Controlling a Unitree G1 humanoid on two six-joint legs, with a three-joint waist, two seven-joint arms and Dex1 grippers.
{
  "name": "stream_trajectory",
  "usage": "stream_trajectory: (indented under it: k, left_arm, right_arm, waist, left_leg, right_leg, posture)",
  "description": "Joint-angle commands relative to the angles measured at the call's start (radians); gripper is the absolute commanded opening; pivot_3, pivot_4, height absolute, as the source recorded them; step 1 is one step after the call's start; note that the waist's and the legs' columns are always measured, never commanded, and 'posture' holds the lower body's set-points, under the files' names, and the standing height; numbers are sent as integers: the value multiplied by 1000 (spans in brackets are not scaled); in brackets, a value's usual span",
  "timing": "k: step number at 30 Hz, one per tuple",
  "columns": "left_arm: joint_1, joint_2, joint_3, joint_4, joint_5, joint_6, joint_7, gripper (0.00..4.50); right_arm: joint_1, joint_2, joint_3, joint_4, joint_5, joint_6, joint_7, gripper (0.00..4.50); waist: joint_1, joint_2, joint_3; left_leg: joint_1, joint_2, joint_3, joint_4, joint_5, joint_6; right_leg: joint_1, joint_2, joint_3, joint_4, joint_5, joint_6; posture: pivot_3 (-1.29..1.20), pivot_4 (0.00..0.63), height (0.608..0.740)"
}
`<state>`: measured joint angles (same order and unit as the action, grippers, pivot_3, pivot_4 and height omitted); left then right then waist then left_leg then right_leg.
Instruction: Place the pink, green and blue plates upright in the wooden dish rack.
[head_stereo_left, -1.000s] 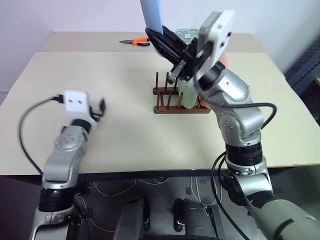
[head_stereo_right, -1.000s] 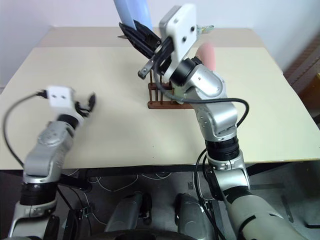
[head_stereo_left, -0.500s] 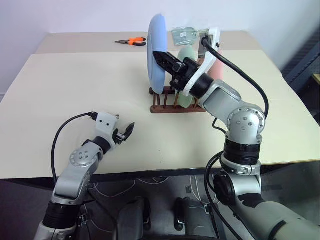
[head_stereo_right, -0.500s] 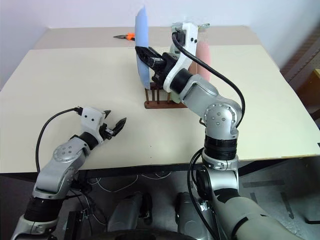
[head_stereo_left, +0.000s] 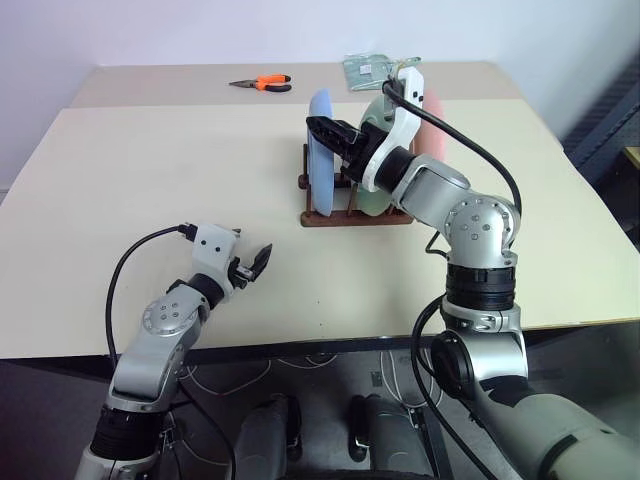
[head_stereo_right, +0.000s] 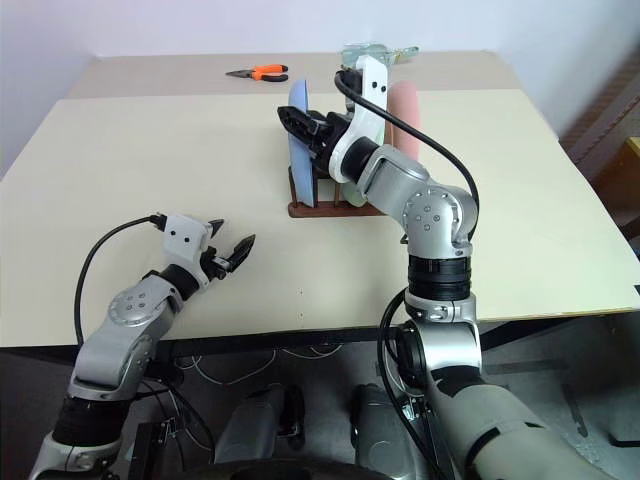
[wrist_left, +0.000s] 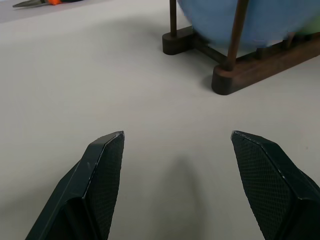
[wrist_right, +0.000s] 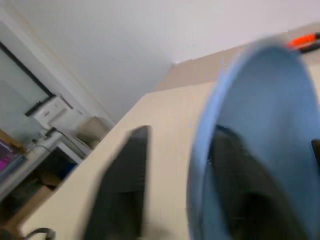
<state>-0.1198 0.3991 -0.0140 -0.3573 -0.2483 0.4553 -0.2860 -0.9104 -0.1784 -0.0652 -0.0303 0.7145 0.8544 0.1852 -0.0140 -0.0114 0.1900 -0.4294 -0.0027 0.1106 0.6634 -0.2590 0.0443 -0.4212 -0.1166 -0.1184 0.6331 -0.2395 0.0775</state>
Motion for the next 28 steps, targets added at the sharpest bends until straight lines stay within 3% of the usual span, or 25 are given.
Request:
stream_trajectory:
  k: [1, 4, 6, 12, 15, 20, 28]
  left_arm:
    - [7, -6, 16, -57, 4, 6, 1, 3528]
    - [9, -5, 23, -58, 7, 9, 0, 3528]
    - [8, 0, 27, -53, 13, 10, -1, 3528]
    - [4, 30, 47, -3, 35, -8, -25, 3528]
    - [-4, 57, 58, 35, 49, -28, -50, 3528]
    - [12, 115, 104, 102, 60, -74, -93, 3528]
    - [53, 125, 135, 79, 55, -73, -122, 3528]
  right_arm:
    - [0, -143, 184, -144, -234, -207, 153, 2795]
    - [57, -300, 263, -226, -387, -371, 273, 2795]
    - [126, -394, 218, -289, -390, -418, 351, 2795]
    - [439, -607, -166, -378, -115, -267, 547, 2795]
    - [636, -683, -283, -342, -121, -268, 623, 2795]
    - [831, -714, -308, -283, -213, -344, 661, 2795]
    - [801, -648, -241, -144, -281, -437, 644, 2795]
  waist:
    - [-1, 0, 0]
    - [3, 0, 0]
    - [5, -1, 0]
    - [23, -1, 0]
    - [29, -1, 0]
    - [22, 0, 0]
    - [27, 0, 0]
  left_leg:
    - [-1, 0, 0, 0, 0, 0]
    - [-2, 0, 0, 0, 0, 0]
    - [-2, 0, 0, 1, 0, 0]
    - [-2, 0, 0, 2, -1, 1]
    - [-1, 1, -1, 2, -2, 2]
    - [1, 1, -1, 2, -4, 6]
    - [2, 1, -1, 2, -2, 3]
  right_leg:
    - [-1, 0, 0, 0, 0, 0]
    - [-2, 0, 0, 0, 0, 0]
    - [-2, 0, 0, -1, 0, 1]
    - [0, -1, -1, -2, 0, 1]
    - [2, -2, -1, -3, 0, 1]
    - [4, -2, -1, -3, 0, 1]
    - [4, -2, 0, -3, 0, 1]
  posture:
    - [0, 150, 740]
    - [0, 150, 740]
    - [0, 150, 740]
    - [0, 150, 740]
    - [0, 150, 740]
    - [0, 150, 740]
    - [0, 150, 740]
